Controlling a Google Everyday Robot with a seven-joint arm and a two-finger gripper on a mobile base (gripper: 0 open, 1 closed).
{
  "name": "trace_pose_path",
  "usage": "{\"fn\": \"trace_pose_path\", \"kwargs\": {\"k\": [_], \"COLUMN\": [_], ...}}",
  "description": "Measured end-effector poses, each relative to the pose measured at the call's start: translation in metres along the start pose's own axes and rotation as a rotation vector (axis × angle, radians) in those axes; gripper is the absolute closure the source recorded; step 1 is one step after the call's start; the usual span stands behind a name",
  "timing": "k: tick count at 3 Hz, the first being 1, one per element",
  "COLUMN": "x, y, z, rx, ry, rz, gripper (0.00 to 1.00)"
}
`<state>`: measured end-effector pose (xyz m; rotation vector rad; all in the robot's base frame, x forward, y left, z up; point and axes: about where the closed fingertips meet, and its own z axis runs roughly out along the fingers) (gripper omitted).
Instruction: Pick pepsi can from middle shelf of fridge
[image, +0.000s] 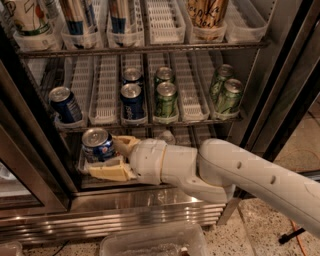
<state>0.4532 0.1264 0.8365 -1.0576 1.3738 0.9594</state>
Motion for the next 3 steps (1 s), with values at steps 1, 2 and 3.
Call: {"fn": "trace_pose_path", "kwargs": {"k": [1, 2, 3], "x": [0.01, 0.023, 0.004], "y": [0.033, 0.064, 0.071], "z": [-0.014, -0.027, -0.036], "rx": [0.045, 0.122, 0.158], "ry": [-0.018, -0.038, -0.061], "rz": [0.008, 0.004, -0.03], "gripper": [1.0, 1.0, 1.0]}}
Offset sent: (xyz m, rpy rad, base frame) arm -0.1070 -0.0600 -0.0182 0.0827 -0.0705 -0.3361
